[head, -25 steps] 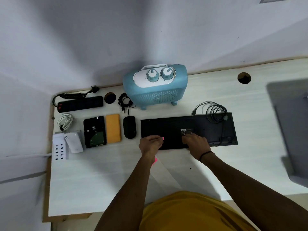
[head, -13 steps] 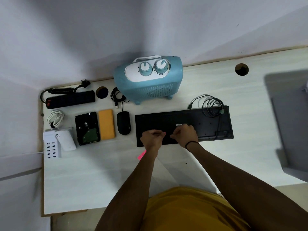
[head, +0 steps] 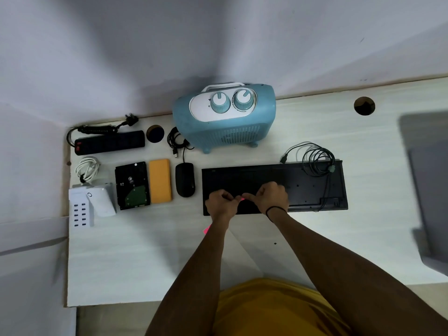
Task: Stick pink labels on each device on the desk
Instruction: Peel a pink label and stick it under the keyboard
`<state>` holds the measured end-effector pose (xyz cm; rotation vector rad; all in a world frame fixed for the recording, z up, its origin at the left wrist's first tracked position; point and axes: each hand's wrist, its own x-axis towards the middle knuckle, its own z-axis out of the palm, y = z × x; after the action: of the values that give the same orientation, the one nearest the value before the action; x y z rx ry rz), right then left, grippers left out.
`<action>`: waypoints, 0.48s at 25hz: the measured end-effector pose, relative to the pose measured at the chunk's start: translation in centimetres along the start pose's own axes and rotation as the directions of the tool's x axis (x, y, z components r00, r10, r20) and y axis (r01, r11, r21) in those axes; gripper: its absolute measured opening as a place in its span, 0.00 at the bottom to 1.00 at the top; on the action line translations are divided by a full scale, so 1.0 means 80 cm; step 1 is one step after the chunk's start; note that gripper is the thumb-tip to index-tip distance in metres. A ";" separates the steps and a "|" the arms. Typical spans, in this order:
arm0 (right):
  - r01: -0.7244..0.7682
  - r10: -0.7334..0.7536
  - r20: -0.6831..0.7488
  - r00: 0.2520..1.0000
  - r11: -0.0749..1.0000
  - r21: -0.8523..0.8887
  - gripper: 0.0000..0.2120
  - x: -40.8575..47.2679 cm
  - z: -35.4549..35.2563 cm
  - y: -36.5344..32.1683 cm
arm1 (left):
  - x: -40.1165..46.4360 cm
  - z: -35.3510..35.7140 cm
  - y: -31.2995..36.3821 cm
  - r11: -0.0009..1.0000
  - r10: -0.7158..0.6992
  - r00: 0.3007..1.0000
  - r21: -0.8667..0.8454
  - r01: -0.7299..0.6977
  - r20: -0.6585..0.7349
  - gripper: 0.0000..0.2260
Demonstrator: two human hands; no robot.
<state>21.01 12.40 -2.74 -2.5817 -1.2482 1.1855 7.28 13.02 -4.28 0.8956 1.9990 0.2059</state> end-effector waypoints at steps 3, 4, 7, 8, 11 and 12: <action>0.051 -0.051 0.020 0.999 0.999 0.002 0.20 0.001 0.001 0.004 | -0.002 -0.003 0.007 0.997 0.028 0.999 0.069 -0.030 0.027 0.12; 0.052 -0.052 0.033 0.998 0.999 0.015 0.18 0.003 -0.001 0.004 | -0.002 -0.005 0.008 0.995 0.042 0.998 0.094 -0.046 0.044 0.09; 0.074 -0.082 0.073 0.994 0.991 0.111 0.11 0.004 -0.013 0.013 | -0.014 -0.015 0.002 0.933 0.213 0.963 0.256 -0.251 0.165 0.03; 0.087 -0.099 0.076 0.992 0.986 0.142 0.11 0.005 -0.017 0.019 | -0.018 -0.016 -0.005 0.879 0.286 0.928 0.319 -0.353 0.240 0.04; 0.125 -0.126 -0.006 0.992 0.973 0.196 0.07 0.003 -0.039 0.049 | -0.041 -0.013 -0.022 0.599 0.417 0.802 0.535 -0.596 0.428 0.17; 0.128 -0.115 -0.075 0.991 0.970 0.208 0.06 0.003 -0.048 0.059 | -0.044 -0.012 -0.024 0.505 0.437 0.783 0.599 -0.621 0.443 0.22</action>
<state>26.68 10.42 -1.81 -2.3360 -1.1769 1.1384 6.72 9.48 -2.21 1.9683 1.4821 -0.3888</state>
